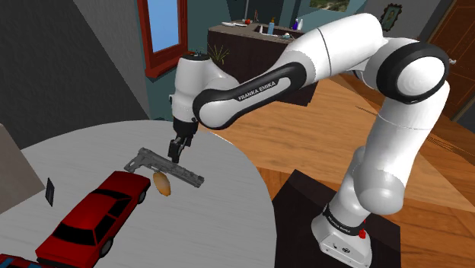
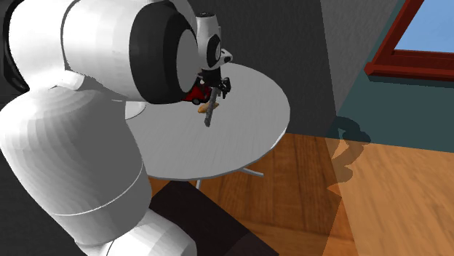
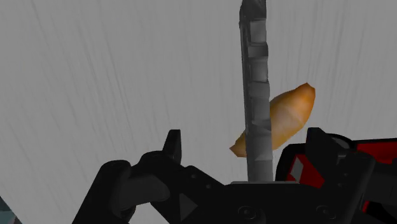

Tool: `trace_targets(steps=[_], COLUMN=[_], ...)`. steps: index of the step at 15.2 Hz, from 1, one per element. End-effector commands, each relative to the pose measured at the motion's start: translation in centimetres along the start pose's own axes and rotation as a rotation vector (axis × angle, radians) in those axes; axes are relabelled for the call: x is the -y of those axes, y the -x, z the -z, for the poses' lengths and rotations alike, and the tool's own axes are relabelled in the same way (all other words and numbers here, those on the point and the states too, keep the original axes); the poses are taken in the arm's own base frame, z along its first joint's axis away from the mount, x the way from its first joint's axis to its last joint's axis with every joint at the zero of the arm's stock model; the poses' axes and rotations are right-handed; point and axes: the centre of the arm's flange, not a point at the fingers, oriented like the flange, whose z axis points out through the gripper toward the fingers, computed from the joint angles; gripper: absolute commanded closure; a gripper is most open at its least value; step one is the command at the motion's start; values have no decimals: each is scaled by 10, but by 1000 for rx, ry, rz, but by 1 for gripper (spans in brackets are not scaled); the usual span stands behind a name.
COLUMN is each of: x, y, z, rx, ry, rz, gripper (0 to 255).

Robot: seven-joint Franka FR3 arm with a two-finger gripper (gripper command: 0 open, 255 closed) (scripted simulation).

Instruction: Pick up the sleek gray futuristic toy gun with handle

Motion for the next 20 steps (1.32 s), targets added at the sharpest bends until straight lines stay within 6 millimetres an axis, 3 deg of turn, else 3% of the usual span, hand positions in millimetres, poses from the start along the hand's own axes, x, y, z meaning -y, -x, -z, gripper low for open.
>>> trace_targets(steps=[1,3,10,12,13,20], x=[13,21,21,21,21,21], y=[-19,-28,-22,-22,-22,-22], z=[-9,-13,-52,-52,-53,-53], rx=[-19,-28,-28,-28,-28,-28], ry=[-10,-15,-15,-15,-15,-15], rz=[28,42,42,42,42,42], gripper=[0,0,0,0,255,255])
